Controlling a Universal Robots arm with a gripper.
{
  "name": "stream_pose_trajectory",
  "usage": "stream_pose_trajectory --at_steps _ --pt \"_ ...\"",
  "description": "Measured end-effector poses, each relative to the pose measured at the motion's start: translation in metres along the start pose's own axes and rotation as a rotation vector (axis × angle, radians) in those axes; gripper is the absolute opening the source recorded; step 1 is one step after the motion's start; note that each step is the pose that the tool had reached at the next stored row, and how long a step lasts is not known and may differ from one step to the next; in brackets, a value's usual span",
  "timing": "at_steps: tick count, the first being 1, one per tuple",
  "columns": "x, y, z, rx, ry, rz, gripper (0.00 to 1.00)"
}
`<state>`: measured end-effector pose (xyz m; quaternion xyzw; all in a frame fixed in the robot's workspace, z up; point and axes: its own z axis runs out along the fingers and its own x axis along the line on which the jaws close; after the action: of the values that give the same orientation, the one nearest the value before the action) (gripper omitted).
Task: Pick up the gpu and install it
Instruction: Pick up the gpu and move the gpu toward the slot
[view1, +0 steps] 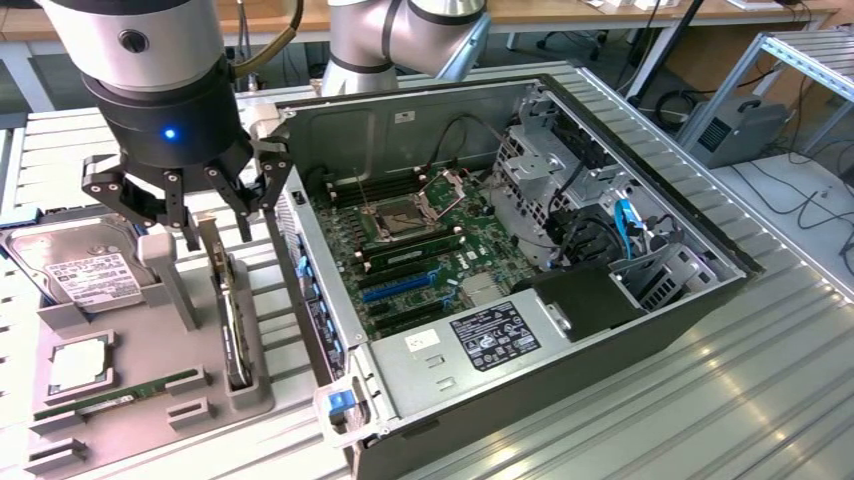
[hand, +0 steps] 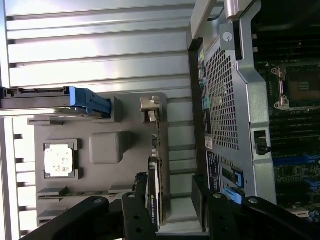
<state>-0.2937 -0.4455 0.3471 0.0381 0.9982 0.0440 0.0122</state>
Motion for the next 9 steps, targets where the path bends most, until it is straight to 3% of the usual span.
stream_pose_trajectory --at_steps 3,5,9 --pt "0.0 0.0 0.0005 0.0 0.0 0.0 0.48" --pt "0.0005 -0.0005 0.0089 -0.0007 0.0 0.0 0.48" --pt "0.0005 -0.0006 0.0095 -0.0007 0.0 0.0 0.48"
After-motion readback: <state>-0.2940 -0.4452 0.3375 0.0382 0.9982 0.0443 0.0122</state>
